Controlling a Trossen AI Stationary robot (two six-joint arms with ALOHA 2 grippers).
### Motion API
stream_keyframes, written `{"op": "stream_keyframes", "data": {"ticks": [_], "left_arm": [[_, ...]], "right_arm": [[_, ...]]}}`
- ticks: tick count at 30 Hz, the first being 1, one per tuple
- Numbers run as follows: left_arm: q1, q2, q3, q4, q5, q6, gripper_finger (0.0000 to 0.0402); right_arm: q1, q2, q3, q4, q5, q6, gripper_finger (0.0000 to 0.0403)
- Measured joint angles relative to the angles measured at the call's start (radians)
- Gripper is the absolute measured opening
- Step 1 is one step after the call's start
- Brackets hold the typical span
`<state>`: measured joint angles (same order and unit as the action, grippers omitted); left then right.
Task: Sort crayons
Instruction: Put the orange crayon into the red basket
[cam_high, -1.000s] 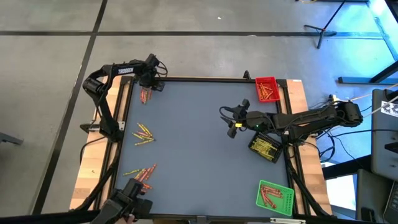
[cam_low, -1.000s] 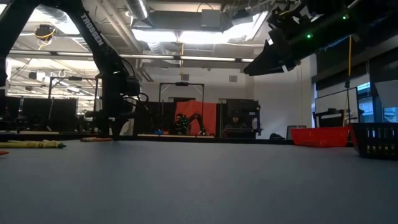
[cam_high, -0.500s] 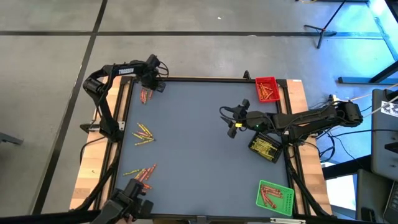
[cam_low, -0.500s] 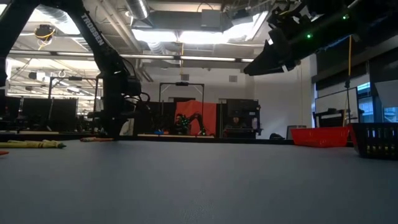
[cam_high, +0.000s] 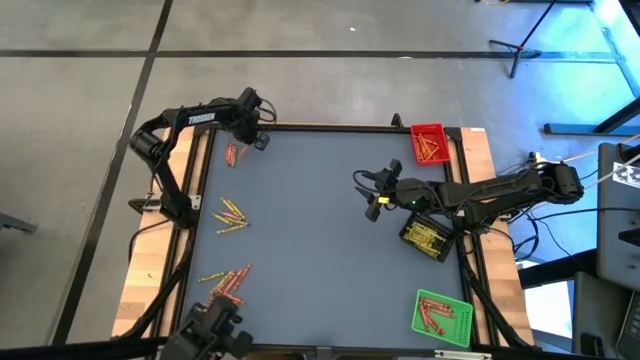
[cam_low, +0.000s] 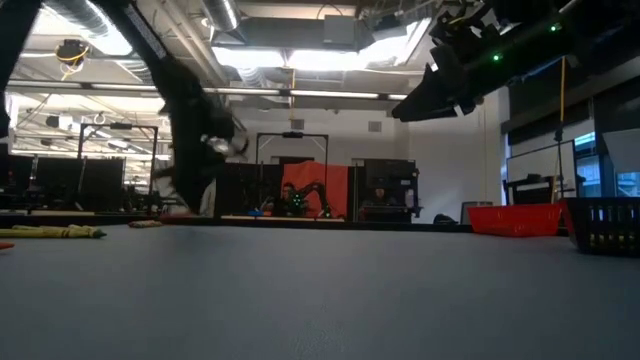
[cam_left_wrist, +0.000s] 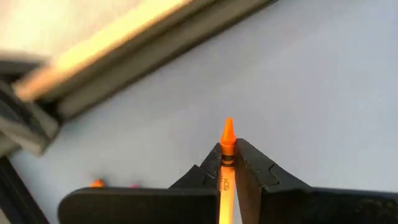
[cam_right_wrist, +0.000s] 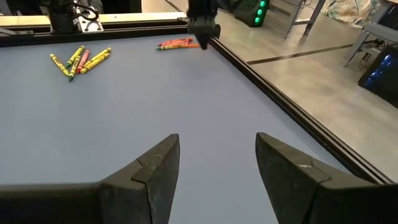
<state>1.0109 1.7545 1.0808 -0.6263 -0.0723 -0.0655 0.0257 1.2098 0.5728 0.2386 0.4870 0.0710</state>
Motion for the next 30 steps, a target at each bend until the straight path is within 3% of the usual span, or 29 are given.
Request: {"op": "stream_keyframes", "data": {"ticks": [8,17,24,30], "left_arm": [[-0.242,-0.216,0.002,0.132,-0.021,0.036,0.001],[-0.602,-0.459,-0.183,0.539,-0.012,0.107,0.0009],[-0.823,-0.473,-0.335,0.891,-0.011,0.131,0.0009],[-0.948,-0.429,-0.43,1.151,-0.018,0.131,0.0009]], "right_arm": [[0.0,-0.001,0.009,0.002,-0.029,-0.005,0.0209],[0.001,-0.001,0.01,0.049,-0.058,-0.024,0.0209],[0.001,0.067,0.01,0.186,-0.145,-0.061,0.0209],[0.0,0.163,0.01,0.351,-0.265,-0.13,0.0209]]}}
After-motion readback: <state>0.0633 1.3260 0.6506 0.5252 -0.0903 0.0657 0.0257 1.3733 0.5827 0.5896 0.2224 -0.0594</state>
